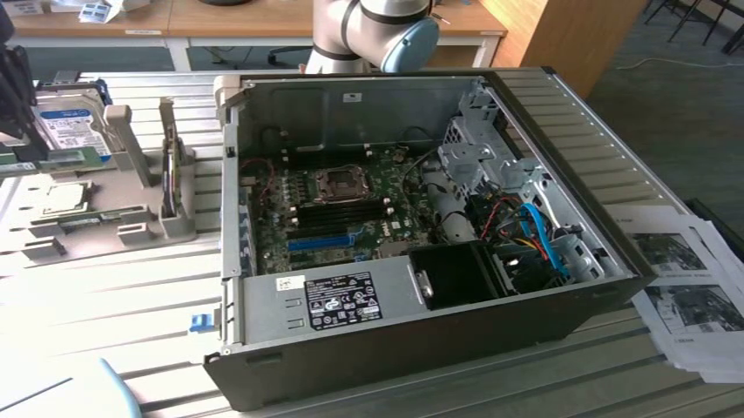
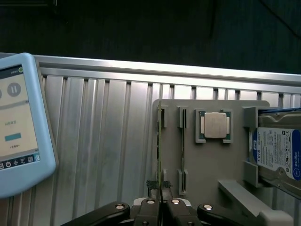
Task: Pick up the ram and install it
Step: 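Pick up the ram and move it above insertion slot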
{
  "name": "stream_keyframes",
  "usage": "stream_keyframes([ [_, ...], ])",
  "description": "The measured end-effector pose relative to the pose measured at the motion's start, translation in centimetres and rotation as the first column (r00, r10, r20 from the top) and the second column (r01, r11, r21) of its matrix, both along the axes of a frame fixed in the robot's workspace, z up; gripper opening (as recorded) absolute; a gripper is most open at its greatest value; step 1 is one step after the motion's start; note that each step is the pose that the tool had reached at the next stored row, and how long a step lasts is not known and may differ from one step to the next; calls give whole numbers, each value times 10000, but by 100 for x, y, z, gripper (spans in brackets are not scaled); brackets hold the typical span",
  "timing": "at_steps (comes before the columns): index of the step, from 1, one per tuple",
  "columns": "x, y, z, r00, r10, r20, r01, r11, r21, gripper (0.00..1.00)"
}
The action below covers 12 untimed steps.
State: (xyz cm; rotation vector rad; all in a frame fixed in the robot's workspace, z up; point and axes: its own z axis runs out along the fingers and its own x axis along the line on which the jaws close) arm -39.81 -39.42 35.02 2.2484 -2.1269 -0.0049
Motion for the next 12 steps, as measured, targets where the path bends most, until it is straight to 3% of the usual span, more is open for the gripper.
stream_keyframes([
  [12,3,0,215,10000,0,-3,0,9998,-178,11],
])
